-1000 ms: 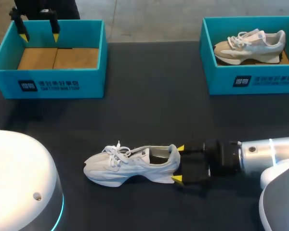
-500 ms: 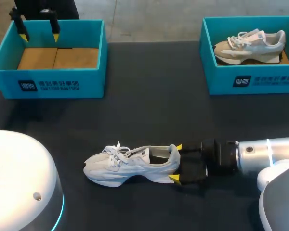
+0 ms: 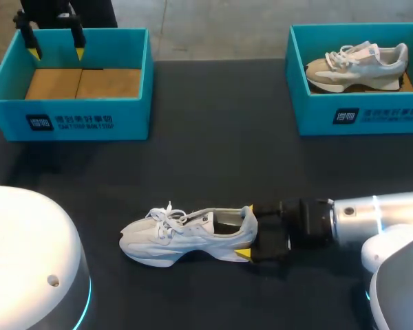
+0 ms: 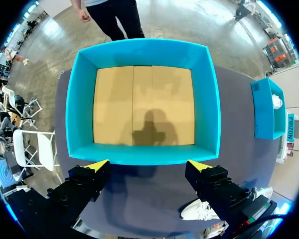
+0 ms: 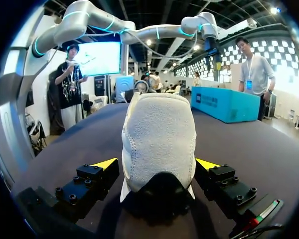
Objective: Take the shoe out of the shoebox, open the shoe tongue, remove and reinsert the insole, then place the shoe into the shoebox
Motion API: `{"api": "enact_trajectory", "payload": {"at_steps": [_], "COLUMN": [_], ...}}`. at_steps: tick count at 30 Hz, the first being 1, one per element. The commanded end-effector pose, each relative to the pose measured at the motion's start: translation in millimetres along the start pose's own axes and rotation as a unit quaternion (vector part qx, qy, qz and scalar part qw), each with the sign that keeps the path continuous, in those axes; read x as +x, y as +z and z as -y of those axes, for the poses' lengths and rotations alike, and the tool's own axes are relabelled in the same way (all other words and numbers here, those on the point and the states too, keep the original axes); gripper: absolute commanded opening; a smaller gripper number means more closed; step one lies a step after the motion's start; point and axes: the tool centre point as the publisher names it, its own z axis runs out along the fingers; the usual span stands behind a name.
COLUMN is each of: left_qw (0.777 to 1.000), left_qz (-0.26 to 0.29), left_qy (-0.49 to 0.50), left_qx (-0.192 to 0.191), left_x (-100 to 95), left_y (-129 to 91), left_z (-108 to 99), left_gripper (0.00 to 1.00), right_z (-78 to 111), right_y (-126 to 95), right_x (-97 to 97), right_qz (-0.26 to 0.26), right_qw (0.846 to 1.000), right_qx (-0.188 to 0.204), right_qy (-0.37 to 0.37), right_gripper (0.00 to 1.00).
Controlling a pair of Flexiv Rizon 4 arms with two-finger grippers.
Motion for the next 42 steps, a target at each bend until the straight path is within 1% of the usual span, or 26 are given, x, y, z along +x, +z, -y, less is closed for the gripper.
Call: {"api": "enact_trajectory", "payload": {"at_steps": [1, 15, 23, 31, 36, 37, 38, 39, 42], "left_qw": [1.0, 1.0, 1.0, 1.0, 1.0, 1.0, 1.0, 1.0, 1.0], "left_qz": [0.0, 0.0, 0.0, 0.0, 0.0, 0.0, 0.0, 0.0, 0.0], "left_qy": [0.0, 0.0, 0.0, 0.0, 0.0, 0.0, 0.0, 0.0, 0.0], "left_qx": [0.0, 0.0, 0.0, 0.0, 0.0, 0.0, 0.0, 0.0, 0.0], "left_x": [0.0, 0.0, 0.0, 0.0, 0.0, 0.0, 0.0, 0.0, 0.0], "left_y": [0, 0, 0, 0, 0, 0, 0, 0, 0], "left_z": [0, 0, 0, 0, 0, 0, 0, 0, 0], "left_gripper": [1.0, 1.0, 1.0, 1.0, 1.0, 1.0, 1.0, 1.0, 1.0], "right_z": [-0.1, 1.3, -1.3, 1.6, 1.2, 1.2, 1.0, 0.7, 0.4], "right_y": [7, 21, 25, 25, 26, 26, 27, 27, 27], "right_x": [-0.8, 0.5, -0.9, -0.1, 1.0, 1.2, 1.4, 1.7, 2.5], "right_qz": [-0.003, -0.017, -0.023, -0.023, -0.023, -0.023, -0.022, -0.022, -0.02], "right_qw": [1.0, 1.0, 1.0, 0.999, 0.999, 0.999, 0.999, 0.999, 0.999], "right_qx": [-0.001, -0.007, -0.006, -0.012, -0.009, -0.009, -0.009, -0.008, -0.012], "right_qy": [-0.001, -0.006, -0.018, -0.022, -0.023, -0.023, -0.023, -0.023, -0.026], "right_gripper": [1.0, 1.0, 1.0, 1.0, 1.0, 0.64, 0.39, 0.0, 0.0]}}
